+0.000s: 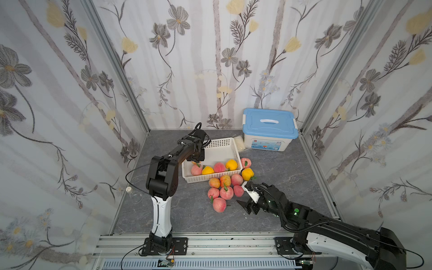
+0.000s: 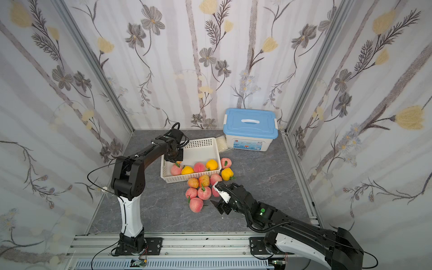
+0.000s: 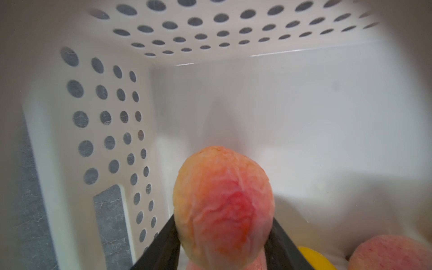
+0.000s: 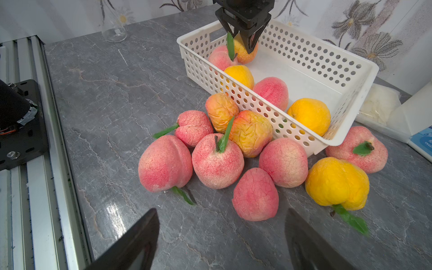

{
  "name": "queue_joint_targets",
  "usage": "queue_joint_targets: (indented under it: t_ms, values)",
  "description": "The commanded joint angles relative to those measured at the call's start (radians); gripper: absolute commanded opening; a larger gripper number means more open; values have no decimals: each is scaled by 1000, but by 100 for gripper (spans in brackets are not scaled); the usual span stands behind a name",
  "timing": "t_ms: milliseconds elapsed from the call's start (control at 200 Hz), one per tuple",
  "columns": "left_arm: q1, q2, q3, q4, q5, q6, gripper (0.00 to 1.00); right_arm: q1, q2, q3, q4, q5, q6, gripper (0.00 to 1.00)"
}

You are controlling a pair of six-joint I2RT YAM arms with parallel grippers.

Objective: Put the peaches into the basket
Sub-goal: Place the peach in the basket.

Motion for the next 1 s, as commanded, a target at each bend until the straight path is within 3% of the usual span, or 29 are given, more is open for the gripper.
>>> queue_joint_targets:
  t_ms: [0, 994]
  values:
    - [4, 2, -11, 16, -21, -11, 54, 0, 1, 3, 52, 3, -6, 84]
    - [7, -23, -10, -1, -31, -18, 72, 0, -1, 2, 50, 9, -6, 84]
